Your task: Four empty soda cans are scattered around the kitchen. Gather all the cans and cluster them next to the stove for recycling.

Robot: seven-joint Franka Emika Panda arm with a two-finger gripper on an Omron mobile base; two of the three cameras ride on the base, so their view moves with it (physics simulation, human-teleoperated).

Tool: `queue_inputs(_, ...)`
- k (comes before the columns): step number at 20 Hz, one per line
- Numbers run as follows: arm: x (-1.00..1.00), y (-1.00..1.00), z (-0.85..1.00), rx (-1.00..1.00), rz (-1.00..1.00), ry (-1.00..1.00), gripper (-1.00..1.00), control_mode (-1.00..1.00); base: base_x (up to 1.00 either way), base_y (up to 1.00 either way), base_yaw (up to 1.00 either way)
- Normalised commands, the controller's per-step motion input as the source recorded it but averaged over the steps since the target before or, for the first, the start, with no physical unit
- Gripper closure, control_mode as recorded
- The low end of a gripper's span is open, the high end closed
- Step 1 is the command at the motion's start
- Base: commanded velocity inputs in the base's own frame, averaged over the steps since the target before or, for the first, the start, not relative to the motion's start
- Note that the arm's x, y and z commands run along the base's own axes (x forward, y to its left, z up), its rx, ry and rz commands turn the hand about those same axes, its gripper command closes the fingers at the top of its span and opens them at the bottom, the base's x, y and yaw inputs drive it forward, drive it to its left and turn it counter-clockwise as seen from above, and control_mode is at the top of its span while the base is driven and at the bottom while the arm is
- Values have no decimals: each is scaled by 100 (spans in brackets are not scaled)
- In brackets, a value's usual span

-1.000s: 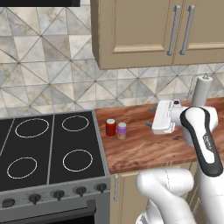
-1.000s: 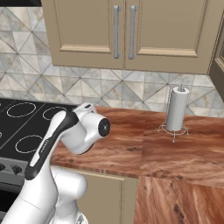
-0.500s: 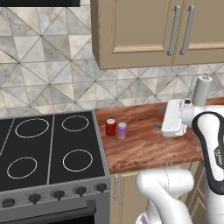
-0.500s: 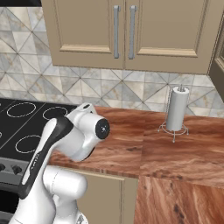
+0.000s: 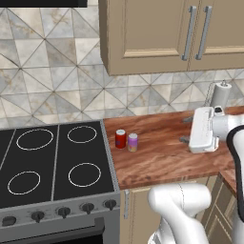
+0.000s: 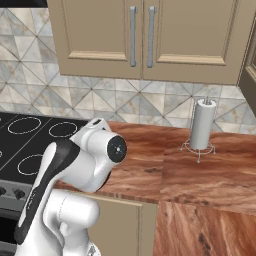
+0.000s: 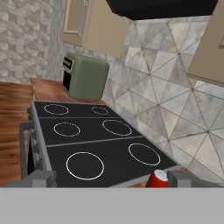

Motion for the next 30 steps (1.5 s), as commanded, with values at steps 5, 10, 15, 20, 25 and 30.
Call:
queue_inputs(5,-31,-12,7,-4,3,-2,-100,-100,0,0,0)
queue_inputs(10,-38,-9,-1,-2,2,-8,-100,-100,0,0,0)
queue_inputs(15,-10,2,-9,0,0,-8,-100,-100,0,0,0)
queue_inputs(20,0,5,-2,0,0,-3,-100,-100,0,0,0)
queue_inputs(25,0,0,0,0,0,0,-100,100,0,0,0)
queue_inputs(30,0,0,0,0,0,0,-100,100,0,0,0)
